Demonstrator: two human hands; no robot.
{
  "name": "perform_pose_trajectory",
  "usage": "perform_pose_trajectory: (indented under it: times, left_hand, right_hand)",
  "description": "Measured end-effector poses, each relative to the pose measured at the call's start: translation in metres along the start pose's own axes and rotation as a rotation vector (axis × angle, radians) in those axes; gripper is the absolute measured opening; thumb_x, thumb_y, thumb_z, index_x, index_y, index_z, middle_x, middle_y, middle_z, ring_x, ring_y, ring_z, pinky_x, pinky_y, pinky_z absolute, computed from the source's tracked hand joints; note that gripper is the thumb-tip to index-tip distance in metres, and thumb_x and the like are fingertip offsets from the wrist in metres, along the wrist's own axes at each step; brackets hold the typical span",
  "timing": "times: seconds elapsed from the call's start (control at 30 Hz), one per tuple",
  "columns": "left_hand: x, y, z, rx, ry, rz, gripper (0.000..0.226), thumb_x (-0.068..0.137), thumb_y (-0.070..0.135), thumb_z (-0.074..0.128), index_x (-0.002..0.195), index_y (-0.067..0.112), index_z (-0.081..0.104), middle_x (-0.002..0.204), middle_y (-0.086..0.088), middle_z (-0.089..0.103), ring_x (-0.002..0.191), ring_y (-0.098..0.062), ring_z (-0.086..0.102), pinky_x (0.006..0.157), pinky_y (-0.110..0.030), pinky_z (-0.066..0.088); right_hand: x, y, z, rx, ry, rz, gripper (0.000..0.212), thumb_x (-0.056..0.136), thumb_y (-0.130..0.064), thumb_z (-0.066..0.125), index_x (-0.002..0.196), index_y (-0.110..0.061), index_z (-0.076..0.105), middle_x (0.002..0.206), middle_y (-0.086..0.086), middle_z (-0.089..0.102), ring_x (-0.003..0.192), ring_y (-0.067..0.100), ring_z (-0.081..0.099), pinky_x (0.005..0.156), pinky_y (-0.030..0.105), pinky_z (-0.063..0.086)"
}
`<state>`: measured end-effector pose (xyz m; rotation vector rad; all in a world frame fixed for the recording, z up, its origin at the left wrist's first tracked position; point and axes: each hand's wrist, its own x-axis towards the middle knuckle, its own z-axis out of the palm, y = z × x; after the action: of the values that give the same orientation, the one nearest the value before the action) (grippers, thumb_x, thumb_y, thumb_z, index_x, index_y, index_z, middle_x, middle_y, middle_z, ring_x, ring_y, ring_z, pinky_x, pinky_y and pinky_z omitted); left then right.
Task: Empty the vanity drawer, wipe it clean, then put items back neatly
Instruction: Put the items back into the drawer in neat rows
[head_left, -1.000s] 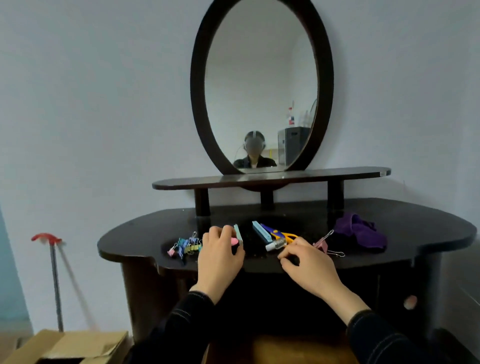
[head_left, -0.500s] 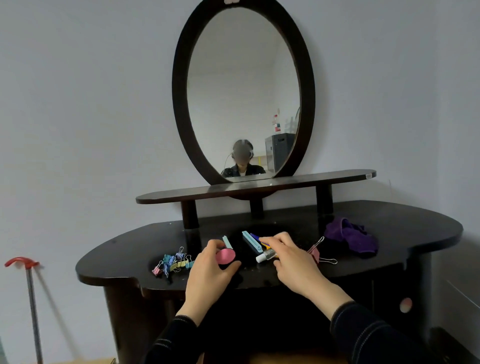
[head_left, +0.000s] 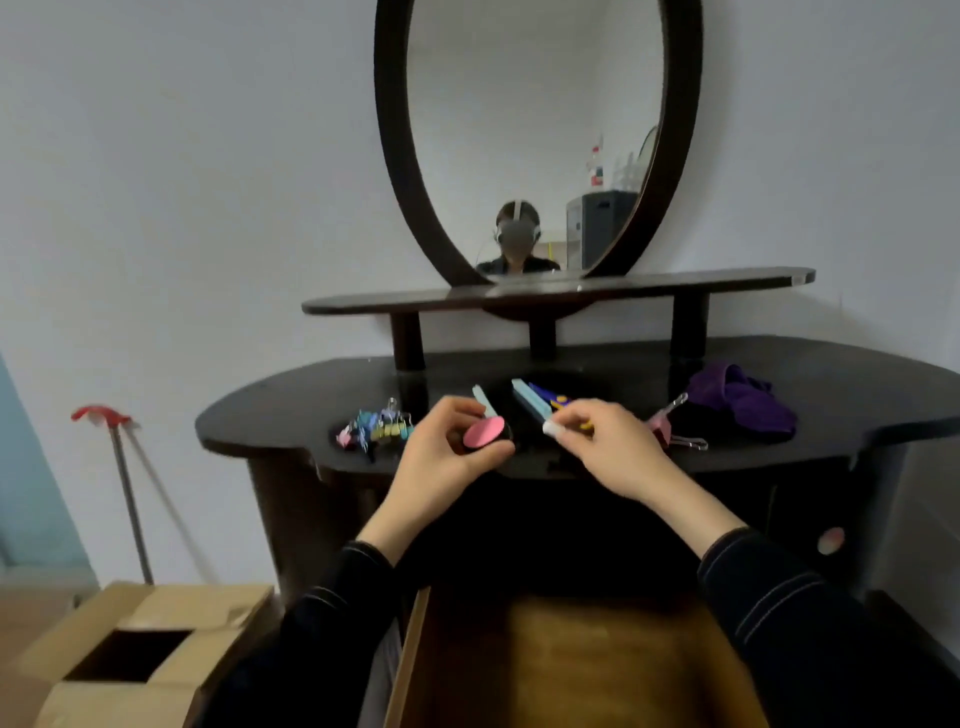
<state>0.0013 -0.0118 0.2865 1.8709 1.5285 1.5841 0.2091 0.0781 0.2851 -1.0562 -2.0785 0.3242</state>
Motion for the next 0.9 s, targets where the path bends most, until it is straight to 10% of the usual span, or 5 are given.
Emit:
perform_pose_trajectory:
  times: [0.2, 0.37, 0.7, 0.9]
  left_hand:
    - [-0.093, -0.022, 0.008, -0.071, -0.126, -0.013, 0.051, 0.073, 0.045, 0.085, 0.115, 0.029, 0.061, 0.103, 0.011, 0.071, 0.097, -0.009, 0.066, 0.077, -0.016, 0.048]
    - [-0.166, -0.094, 0.024, 0.117, -0.272, -0.211, 0.050, 0.075, 0.039, 0.086, 0.116, 0.030, 0.059, 0.106, 0.018, 0.066, 0.097, -0.002, 0.061, 0.082, -0.021, 0.045]
    - [-0.201, -0.159, 0.024, 0.325, -0.006, -0.285, 0.040, 0.076, 0.052, 0.077, 0.108, 0.040, 0.056, 0.104, 0.028, 0.061, 0.098, 0.000, 0.055, 0.078, -0.014, 0.042]
    - [-0.205, -0.163, 0.027, 0.388, -0.024, -0.228, 0.040, 0.079, 0.045, 0.078, 0.111, 0.032, 0.058, 0.105, 0.024, 0.059, 0.096, -0.007, 0.053, 0.080, -0.021, 0.043]
  right_hand:
    - [-0.080, -0.011, 0.002, 0.439, -0.189, -0.044, 0.011, 0.097, -0.022, 0.068, 0.105, -0.018, 0.074, 0.077, -0.019, 0.070, 0.068, -0.003, 0.062, 0.063, 0.009, 0.045]
    - [-0.181, 0.034, 0.075, 0.651, -0.414, 0.431, 0.014, 0.095, -0.013, 0.068, 0.109, -0.016, 0.071, 0.069, -0.004, 0.065, 0.044, 0.001, 0.042, 0.042, 0.015, 0.029]
    - [-0.191, 0.044, 0.207, 0.562, -0.549, 0.736, 0.010, 0.091, -0.017, 0.073, 0.100, -0.013, 0.071, 0.072, -0.001, 0.064, 0.050, 0.005, 0.049, 0.040, 0.015, 0.034]
    - [-0.187, 0.034, 0.263, 0.611, -0.527, 0.837, 0.021, 0.090, -0.022, 0.076, 0.106, -0.013, 0.067, 0.105, 0.007, 0.069, 0.098, 0.020, 0.064, 0.079, 0.032, 0.052]
